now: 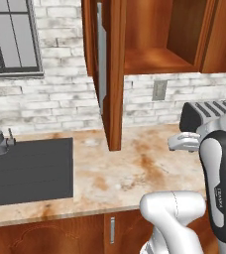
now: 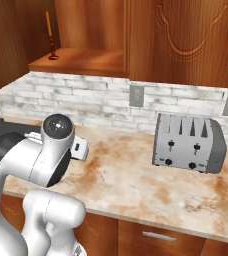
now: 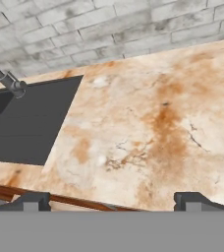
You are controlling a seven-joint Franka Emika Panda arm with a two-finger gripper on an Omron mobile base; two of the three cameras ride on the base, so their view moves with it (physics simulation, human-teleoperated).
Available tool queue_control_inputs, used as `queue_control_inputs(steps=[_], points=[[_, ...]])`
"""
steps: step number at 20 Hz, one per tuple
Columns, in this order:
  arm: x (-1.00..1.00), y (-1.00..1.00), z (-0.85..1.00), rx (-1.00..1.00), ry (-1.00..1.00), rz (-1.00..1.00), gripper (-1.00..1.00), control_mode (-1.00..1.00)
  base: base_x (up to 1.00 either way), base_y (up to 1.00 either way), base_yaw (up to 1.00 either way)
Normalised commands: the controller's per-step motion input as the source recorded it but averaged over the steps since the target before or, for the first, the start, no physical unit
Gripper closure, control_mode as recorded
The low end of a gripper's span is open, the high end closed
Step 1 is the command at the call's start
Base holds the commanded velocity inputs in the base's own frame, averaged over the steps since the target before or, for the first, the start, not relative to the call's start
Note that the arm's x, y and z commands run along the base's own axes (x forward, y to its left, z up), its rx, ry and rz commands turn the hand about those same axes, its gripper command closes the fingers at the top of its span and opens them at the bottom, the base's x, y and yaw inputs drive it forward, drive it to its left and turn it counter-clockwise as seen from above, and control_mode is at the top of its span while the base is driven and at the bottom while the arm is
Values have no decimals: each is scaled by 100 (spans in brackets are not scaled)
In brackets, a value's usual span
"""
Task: Get the candle and the wine from the cabinet and move them to the dining counter.
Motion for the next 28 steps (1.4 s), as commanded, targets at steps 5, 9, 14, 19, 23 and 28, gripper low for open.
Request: queue_control_inputs(steps=[5, 9, 14, 19, 23, 28], points=[[0, 0, 0, 0, 0, 0, -100, -100, 0, 0, 0], [0, 0, 0, 0, 0, 0, -100, -100, 0, 0, 0], [0, 0, 0, 0, 0, 0, -100, -100, 0, 0, 0], [-10, 4, 0, -3, -5, 0, -100, -100, 0, 0, 0], [-11, 12, 24, -10, -27, 4, -100, -100, 0, 0, 0], [-10, 4, 40, -6, -28, 7, -100, -100, 0, 0, 0]])
